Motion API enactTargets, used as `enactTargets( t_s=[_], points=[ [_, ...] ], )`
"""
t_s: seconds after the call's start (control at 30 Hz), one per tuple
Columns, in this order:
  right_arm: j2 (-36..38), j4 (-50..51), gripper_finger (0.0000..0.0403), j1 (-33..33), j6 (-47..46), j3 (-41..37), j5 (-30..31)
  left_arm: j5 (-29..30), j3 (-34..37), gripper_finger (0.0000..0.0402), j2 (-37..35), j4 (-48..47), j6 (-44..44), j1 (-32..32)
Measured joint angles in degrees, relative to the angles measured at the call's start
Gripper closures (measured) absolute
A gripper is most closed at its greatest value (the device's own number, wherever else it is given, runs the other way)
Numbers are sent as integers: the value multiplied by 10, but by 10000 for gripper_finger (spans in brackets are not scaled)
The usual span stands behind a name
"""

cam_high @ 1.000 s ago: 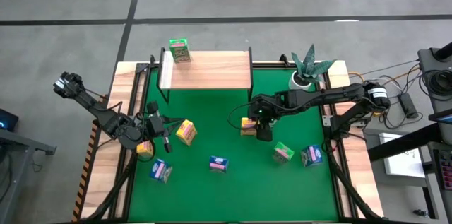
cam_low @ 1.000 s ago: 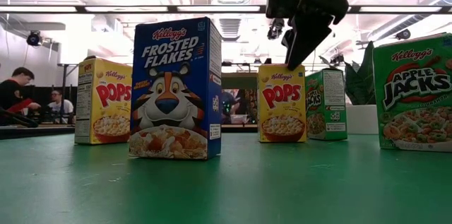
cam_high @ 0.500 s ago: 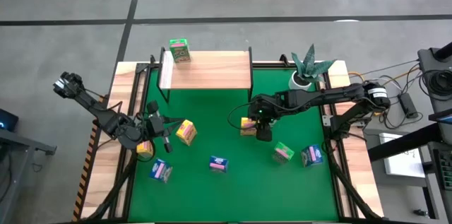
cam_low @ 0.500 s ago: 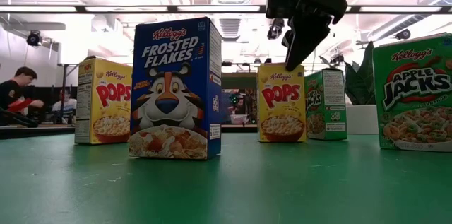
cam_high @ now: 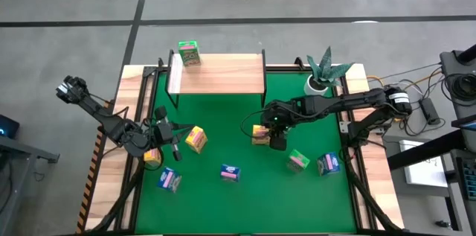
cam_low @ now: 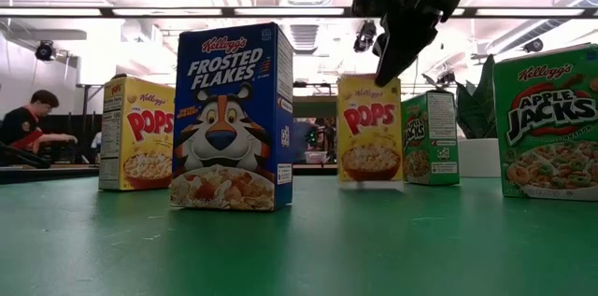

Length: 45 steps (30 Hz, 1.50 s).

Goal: Stack cereal on shelf
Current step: Put the right yellow cereal box on the shelf

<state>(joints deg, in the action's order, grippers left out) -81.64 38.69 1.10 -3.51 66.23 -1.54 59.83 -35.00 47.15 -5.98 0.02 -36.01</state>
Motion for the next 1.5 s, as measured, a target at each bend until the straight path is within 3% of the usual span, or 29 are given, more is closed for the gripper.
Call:
enactTargets(
  t_s=[0.47, 0.9, 1.5],
  points=[
    [6, 27, 271, 16, 7, 171, 1, 0, 0, 402, -3, 4, 10, 0],
    [-19, 36, 271, 123, 75, 289, -1, 0, -9, 402, -3, 4, 10, 0],
    [-272, 153, 270, 216, 245, 631, -6, 3, -9, 402, -4, 4, 14, 0]
  ],
)
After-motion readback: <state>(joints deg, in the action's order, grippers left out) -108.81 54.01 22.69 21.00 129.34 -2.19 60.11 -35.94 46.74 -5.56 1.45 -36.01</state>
